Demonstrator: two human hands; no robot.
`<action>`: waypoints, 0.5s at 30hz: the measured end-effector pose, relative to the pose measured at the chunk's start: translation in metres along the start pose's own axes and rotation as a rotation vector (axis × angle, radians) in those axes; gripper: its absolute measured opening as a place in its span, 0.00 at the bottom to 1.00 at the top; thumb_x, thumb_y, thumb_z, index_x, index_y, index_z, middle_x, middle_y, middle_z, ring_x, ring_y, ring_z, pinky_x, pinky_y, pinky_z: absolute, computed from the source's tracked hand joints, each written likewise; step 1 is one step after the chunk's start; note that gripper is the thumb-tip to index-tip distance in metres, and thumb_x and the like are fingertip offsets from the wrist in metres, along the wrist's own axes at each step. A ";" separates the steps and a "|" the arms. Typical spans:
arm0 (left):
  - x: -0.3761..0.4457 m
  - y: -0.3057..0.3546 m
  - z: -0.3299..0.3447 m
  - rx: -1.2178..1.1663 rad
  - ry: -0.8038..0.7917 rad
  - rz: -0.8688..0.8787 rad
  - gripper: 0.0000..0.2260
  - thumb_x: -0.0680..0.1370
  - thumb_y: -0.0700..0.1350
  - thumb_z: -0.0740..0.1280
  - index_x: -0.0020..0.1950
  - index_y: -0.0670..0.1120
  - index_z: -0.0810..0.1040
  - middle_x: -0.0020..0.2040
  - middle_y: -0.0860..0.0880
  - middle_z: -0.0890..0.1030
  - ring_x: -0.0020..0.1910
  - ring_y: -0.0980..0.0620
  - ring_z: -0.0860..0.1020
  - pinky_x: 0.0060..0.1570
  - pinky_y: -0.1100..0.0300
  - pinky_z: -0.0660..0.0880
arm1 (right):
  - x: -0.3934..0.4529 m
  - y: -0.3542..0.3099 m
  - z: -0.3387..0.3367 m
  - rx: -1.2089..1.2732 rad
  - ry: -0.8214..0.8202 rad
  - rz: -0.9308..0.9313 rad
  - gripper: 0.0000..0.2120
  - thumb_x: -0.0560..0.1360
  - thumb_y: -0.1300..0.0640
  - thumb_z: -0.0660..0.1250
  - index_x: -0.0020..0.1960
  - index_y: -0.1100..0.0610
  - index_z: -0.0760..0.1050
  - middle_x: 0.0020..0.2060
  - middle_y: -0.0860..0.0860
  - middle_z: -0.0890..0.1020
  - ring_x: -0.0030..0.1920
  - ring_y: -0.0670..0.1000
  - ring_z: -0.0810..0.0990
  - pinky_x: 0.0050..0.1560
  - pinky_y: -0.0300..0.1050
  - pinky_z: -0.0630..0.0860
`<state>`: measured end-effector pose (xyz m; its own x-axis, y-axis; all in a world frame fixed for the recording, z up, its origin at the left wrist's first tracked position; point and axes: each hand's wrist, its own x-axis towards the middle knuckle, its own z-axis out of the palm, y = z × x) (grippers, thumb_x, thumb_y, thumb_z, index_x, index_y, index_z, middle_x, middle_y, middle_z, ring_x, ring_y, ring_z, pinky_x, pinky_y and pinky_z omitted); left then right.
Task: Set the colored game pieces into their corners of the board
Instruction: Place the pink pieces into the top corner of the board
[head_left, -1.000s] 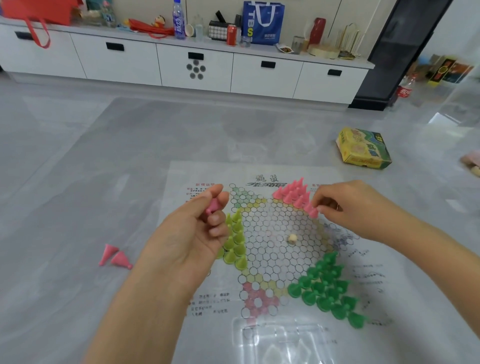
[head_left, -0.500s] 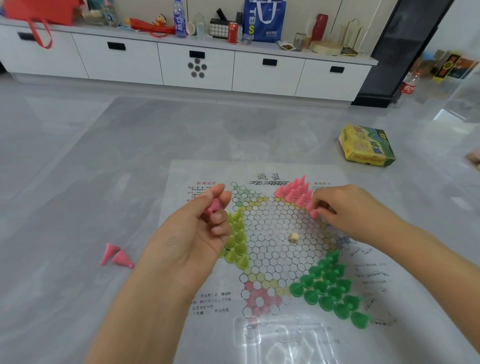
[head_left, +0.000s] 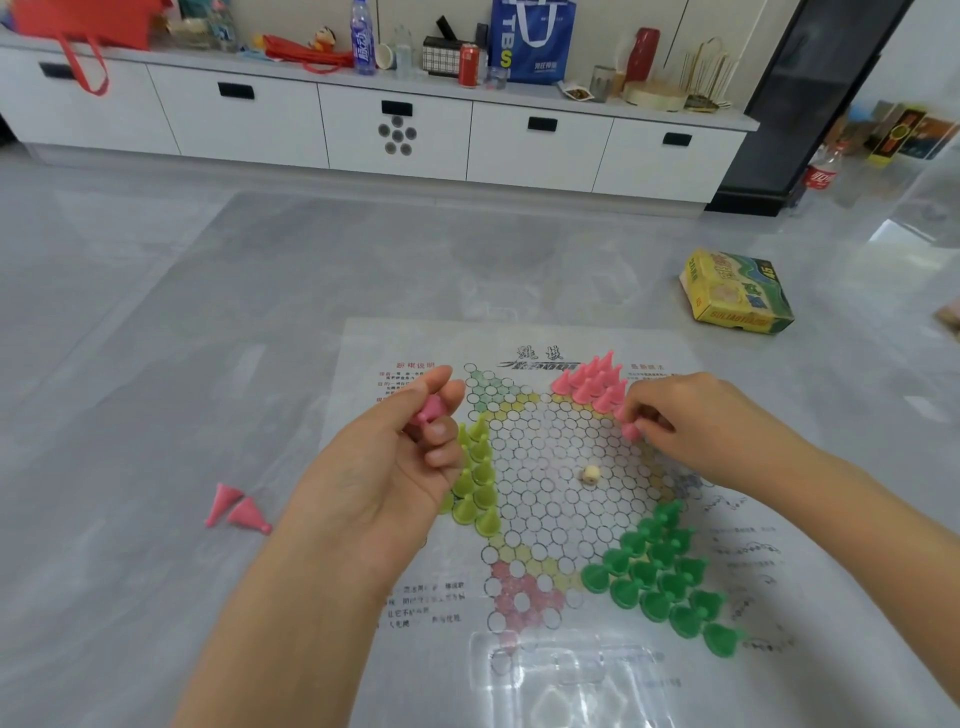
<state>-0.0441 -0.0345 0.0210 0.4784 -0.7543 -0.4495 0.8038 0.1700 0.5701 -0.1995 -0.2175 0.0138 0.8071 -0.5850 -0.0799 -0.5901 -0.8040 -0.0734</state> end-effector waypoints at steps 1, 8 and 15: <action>0.000 0.000 0.000 -0.001 0.000 -0.001 0.08 0.78 0.38 0.58 0.48 0.41 0.77 0.31 0.49 0.76 0.20 0.59 0.66 0.18 0.69 0.63 | 0.000 0.000 0.000 0.000 -0.003 -0.001 0.07 0.75 0.59 0.61 0.48 0.51 0.78 0.42 0.43 0.82 0.43 0.44 0.77 0.44 0.39 0.73; -0.001 0.001 0.000 -0.005 -0.010 -0.007 0.07 0.78 0.38 0.58 0.48 0.41 0.76 0.31 0.49 0.76 0.20 0.59 0.66 0.18 0.69 0.63 | -0.005 0.001 -0.005 -0.015 0.045 -0.025 0.09 0.76 0.58 0.61 0.53 0.51 0.76 0.34 0.38 0.75 0.35 0.39 0.71 0.36 0.33 0.65; -0.008 0.002 0.005 -0.046 -0.021 0.006 0.07 0.77 0.34 0.58 0.47 0.37 0.76 0.34 0.45 0.78 0.23 0.57 0.71 0.22 0.69 0.70 | -0.017 -0.024 -0.034 0.086 0.147 -0.076 0.07 0.74 0.57 0.64 0.49 0.49 0.79 0.33 0.34 0.77 0.34 0.38 0.76 0.36 0.29 0.70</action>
<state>-0.0481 -0.0309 0.0294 0.4767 -0.7659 -0.4315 0.8162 0.2033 0.5408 -0.1985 -0.1915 0.0510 0.8399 -0.5375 0.0751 -0.5220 -0.8380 -0.1591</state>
